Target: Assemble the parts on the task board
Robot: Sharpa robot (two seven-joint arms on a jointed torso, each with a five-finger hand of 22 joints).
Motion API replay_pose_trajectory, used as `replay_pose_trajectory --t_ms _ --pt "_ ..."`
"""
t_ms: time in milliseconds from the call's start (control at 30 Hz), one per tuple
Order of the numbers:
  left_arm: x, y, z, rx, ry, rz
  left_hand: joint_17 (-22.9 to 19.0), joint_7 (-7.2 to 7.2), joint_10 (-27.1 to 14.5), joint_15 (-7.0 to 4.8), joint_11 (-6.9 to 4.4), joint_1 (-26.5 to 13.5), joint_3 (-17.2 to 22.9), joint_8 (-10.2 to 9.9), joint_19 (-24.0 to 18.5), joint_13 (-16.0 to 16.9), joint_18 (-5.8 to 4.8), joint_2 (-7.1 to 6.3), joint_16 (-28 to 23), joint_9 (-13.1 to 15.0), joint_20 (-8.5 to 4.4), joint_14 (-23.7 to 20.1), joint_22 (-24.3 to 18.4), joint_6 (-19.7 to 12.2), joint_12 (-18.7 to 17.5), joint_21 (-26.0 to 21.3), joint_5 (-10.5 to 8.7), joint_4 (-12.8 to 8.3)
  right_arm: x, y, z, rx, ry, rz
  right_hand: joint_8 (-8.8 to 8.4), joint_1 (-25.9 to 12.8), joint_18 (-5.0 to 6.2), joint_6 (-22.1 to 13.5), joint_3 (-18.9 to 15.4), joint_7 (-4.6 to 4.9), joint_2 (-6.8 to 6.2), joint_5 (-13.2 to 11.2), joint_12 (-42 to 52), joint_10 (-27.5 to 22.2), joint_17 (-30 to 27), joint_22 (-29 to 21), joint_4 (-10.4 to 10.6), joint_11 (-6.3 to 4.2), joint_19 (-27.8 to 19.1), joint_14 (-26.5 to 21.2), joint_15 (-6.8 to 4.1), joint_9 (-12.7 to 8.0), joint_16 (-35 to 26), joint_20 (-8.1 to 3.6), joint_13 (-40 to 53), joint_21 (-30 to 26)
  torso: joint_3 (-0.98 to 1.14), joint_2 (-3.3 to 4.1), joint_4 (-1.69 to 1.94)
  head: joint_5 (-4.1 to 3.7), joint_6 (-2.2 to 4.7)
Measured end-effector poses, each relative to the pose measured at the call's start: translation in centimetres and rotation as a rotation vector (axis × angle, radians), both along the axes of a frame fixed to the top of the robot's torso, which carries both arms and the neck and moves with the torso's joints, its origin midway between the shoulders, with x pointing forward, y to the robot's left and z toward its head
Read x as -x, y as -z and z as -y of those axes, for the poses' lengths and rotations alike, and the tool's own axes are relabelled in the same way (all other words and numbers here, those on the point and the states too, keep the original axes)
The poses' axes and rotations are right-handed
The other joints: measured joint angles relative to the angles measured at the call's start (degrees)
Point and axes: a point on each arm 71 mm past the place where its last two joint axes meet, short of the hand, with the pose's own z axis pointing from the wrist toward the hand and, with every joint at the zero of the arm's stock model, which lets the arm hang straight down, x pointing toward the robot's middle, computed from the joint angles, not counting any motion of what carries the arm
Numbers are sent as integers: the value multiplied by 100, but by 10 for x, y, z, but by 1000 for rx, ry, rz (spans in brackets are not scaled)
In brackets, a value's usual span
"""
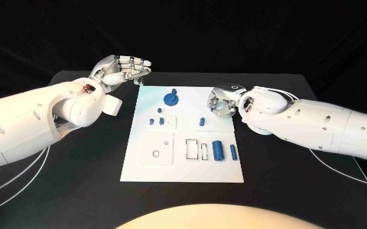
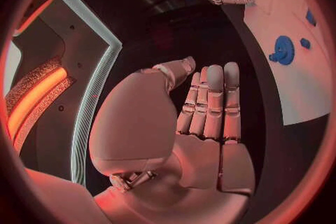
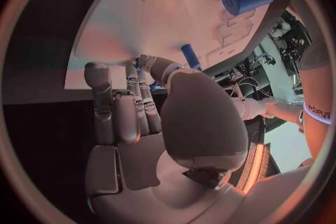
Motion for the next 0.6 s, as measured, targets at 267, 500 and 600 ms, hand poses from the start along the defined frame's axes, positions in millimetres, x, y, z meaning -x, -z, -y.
replay_pose_trajectory --t_ms 267,500,600 --pt "0 0 0 -2 0 1 0 0 0 0 0 0 -16 32 0 3 0 0 0 0 0 0 -15 0 0 -26 0 -16 0 1 -2 5 3 4 144 -97 1 97 158 -55 160 -139 -3 175 33 218 87 -51 70 4 -38 127 82 -30 20 188 -2 1 1 -18 -14" --pt "1 0 -2 -7 -1 2 1 0 0 0 0 0 -16 34 0 8 0 0 0 0 0 0 -16 0 0 -26 0 -16 0 1 -3 14 5 10 297 -7 -68 180 352 -99 250 -141 26 299 37 389 -100 -12 114 6 -93 291 101 -73 31 320 -4 2 4 -24 -38" --pt "1 0 -2 -8 0 3 -1 30 0 0 0 24 -41 65 0 14 0 23 0 1 0 0 -26 30 23 -26 0 -39 1 2 -5 20 3 14 332 9 -87 180 427 -99 265 -88 26 319 30 454 -175 8 113 19 -105 347 124 -73 31 369 -5 2 2 -19 -46"
